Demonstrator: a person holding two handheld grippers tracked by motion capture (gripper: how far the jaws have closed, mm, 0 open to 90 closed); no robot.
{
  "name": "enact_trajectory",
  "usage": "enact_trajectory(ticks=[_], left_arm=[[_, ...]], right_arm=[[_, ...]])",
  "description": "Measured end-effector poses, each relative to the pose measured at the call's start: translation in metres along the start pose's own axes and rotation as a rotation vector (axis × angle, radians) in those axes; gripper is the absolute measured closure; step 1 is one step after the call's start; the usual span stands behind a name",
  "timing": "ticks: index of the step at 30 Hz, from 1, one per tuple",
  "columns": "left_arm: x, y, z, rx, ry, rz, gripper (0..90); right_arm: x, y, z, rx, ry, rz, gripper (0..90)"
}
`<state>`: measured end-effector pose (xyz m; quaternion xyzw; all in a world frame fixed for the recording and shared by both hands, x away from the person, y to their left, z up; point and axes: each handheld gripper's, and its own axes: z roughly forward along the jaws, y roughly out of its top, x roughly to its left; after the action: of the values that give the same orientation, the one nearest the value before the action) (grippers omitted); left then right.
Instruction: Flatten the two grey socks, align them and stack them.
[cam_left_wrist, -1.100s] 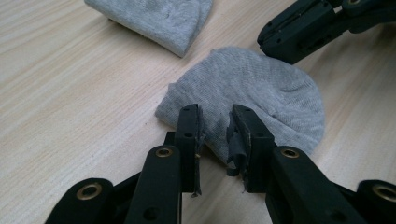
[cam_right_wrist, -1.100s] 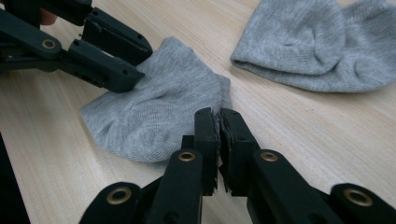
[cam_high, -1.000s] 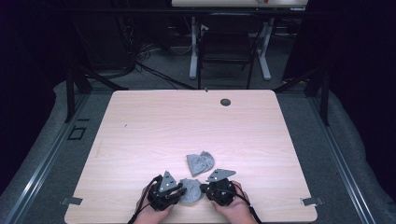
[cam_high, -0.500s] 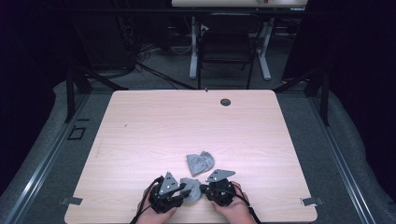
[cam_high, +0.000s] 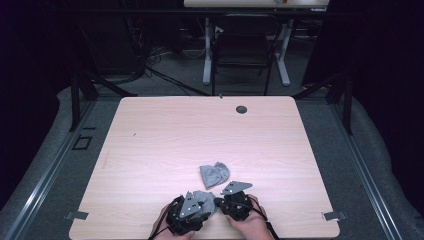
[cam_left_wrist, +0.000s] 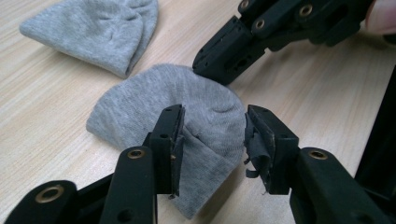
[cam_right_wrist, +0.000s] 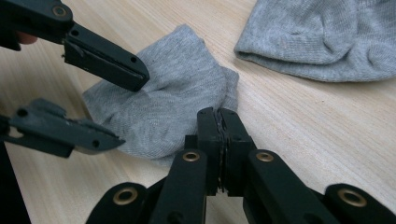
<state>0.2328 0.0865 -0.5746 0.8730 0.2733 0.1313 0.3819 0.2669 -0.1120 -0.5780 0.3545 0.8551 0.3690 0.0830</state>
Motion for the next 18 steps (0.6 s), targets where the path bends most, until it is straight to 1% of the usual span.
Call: enact_trajectory(ticks=[3, 6, 8, 10, 11, 12, 13, 18], left_arm=[[-0.0027, -0.0016, 0.003, 0.004, 0.023, 0.024, 58.7], [-0.003, -0.0016, 0.0031, 0.008, 0.024, 0.027, 62.1], [-0.0025, -0.0017, 0.0026, 0.003, 0.034, 0.023, 67.3], [-0.001, -0.0014, 0.0009, 0.002, 0.026, 0.014, 71.1], [-0.0004, -0.0013, 0.0, 0.001, 0.02, 0.009, 75.5], [0.0002, -0.0011, -0.001, -0.001, 0.024, 0.005, 75.5], [0.0021, -0.0007, -0.0026, -0.008, 0.014, -0.009, 78.6], [0.0059, 0.0006, -0.0066, -0.02, 0.014, -0.026, 81.8]], right_arm=[[0.0, 0.0, 0.0002, -0.003, 0.002, 0.004, 88.5], [0.0, 0.0, 0.0002, -0.003, 0.002, 0.003, 88.5], [0.0, -0.0001, 0.0002, -0.003, 0.002, 0.003, 88.5], [0.0, -0.0001, 0.0002, -0.003, 0.003, 0.003, 88.5], [0.0, -0.0001, 0.0002, -0.004, 0.003, 0.002, 88.6], [0.0, -0.0001, 0.0002, -0.004, 0.003, 0.002, 88.6], [-0.0002, -0.0001, 0.0, -0.001, 0.002, -0.002, 88.5], [0.0, -0.0003, 0.0005, -0.007, 0.004, -0.001, 88.6]])
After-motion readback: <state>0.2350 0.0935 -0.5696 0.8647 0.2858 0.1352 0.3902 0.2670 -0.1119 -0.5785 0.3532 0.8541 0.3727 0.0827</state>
